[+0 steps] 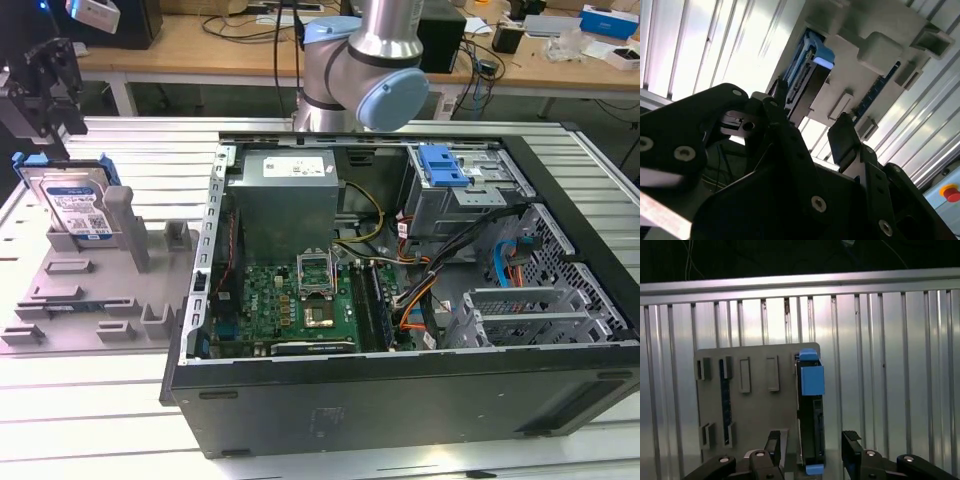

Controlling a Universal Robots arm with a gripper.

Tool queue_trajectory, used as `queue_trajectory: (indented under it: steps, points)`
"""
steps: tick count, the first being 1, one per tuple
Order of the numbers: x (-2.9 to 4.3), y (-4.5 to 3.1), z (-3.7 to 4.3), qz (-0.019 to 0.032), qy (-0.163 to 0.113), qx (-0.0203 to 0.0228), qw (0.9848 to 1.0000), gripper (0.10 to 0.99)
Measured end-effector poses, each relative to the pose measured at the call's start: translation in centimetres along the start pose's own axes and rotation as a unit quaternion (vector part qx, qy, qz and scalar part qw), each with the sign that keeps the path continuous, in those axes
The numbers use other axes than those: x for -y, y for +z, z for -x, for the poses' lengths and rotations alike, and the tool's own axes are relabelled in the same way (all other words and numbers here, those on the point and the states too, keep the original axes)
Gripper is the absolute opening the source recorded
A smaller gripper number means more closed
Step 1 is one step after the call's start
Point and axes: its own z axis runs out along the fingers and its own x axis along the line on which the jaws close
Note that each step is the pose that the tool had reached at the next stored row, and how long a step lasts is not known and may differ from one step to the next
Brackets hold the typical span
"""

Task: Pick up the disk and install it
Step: 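Pick up the disk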

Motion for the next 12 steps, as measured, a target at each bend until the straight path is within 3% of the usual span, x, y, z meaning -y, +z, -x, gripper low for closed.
queue_trajectory:
  steps: [3, 4, 9, 12]
  points:
    - [-1.08, 0.05, 0.95, 0.0, 0.0, -0.0007, 1.0, 0.6]
    - [-1.53, 0.07, 0.98, -0.0001, 0.0, -0.0021, 1.0, 0.6]
    - [-2.35, 0.24, 0.94, 0.0, 0.0, -0.0078, 1.0, 0.6]
    - [-2.92, 0.51, 0.9, 0.0, 0.0, -0.0089, 1.0, 0.6]
